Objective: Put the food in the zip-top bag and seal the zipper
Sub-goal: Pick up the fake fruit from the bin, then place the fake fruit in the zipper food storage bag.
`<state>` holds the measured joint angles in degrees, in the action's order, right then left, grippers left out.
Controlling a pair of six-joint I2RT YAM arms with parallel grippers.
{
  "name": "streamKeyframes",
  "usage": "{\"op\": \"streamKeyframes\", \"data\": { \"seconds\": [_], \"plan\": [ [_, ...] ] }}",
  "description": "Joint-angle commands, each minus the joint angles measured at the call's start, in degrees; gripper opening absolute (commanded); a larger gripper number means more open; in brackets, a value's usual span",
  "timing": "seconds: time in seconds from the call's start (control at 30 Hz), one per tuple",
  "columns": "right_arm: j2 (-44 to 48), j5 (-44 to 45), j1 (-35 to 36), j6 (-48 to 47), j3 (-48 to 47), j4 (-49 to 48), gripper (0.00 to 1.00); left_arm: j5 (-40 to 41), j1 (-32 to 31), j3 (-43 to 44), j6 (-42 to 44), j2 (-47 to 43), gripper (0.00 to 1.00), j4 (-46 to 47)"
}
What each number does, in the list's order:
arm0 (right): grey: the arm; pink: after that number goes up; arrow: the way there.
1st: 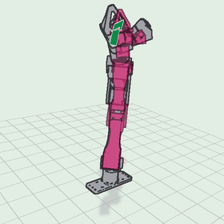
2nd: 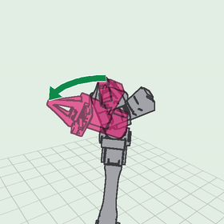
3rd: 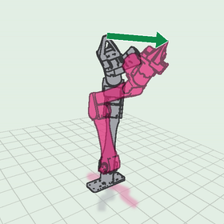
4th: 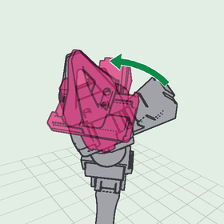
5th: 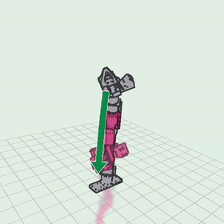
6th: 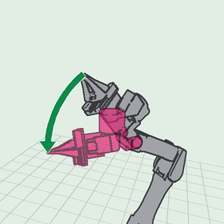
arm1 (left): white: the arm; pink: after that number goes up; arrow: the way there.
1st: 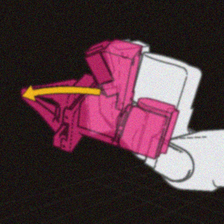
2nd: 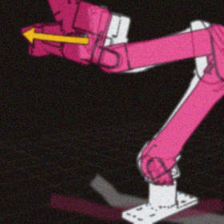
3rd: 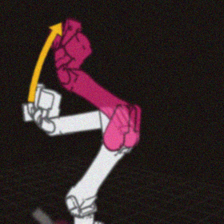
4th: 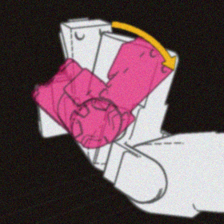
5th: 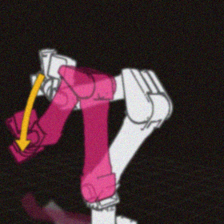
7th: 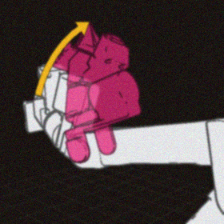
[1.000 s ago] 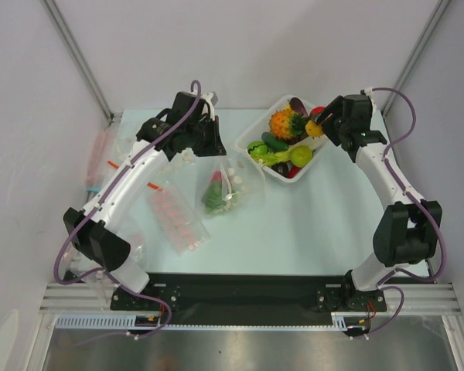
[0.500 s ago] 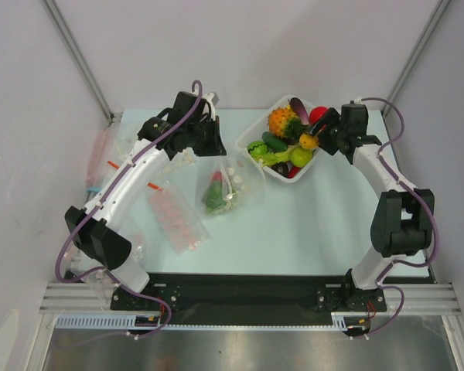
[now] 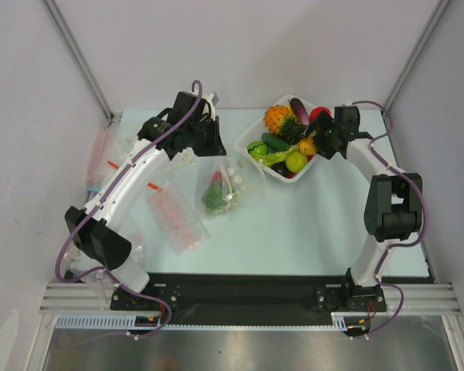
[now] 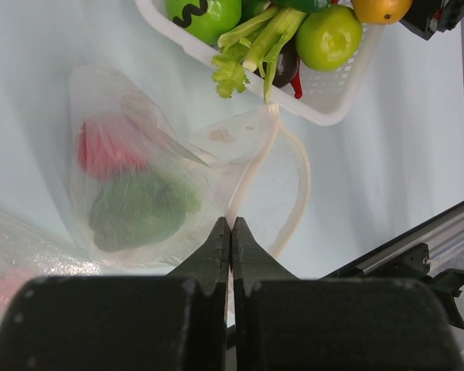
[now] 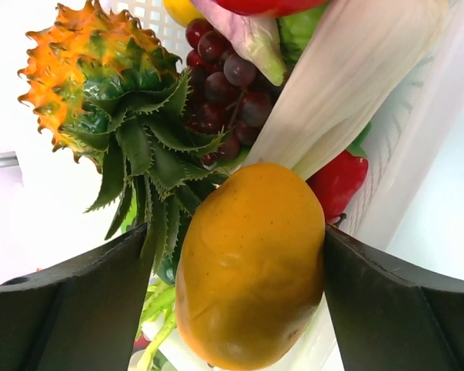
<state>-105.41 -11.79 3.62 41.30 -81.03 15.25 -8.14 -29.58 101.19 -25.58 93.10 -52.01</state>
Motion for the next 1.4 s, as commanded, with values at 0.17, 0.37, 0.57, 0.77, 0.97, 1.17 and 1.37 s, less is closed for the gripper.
{"op": "streamKeyframes", "data": {
  "seconds": [0.17, 0.37, 0.57, 0.77, 0.97, 1.17, 1.37],
  "plan": [
    [4.06, 1.69, -0.63, -0.78, -0.62, 0.76, 0.77, -0.47, 0.40, 2.61, -0.52, -1.43, 0.00, 0.42],
    [6.61, 0.54, -1.51, -0.96, 0.79, 0.58, 0.68, -0.38, 0.32, 2.53, -0.52, -1.87, 0.00, 0.07],
    [9.60, -1.21, -2.65, -1.13, 2.28, 0.05, 0.64, -0.38, 0.40, 2.09, -0.43, -2.22, 0.00, 0.07],
    [13.55, -7.01, -2.13, -5.60, 2.11, -2.32, 0.65, -0.56, 0.32, 2.00, -0.26, -2.22, 0.00, 0.15],
    [16.81, -16.50, 2.44, -11.23, 3.69, -6.27, 0.64, -1.09, 0.40, 2.52, 0.01, -2.04, 0.00, 0.42],
    [22.25, -23.00, 10.25, -17.03, 8.08, -9.26, 0.63, -0.74, 0.40, 4.01, 0.18, -1.69, 0.00, -0.28],
    [24.99, -26.70, 16.68, -18.01, 14.13, -14.61, 0.63, -2.22, 0.32, 6.65, 0.18, 0.15, 0.00, -0.99]
  ]
}}
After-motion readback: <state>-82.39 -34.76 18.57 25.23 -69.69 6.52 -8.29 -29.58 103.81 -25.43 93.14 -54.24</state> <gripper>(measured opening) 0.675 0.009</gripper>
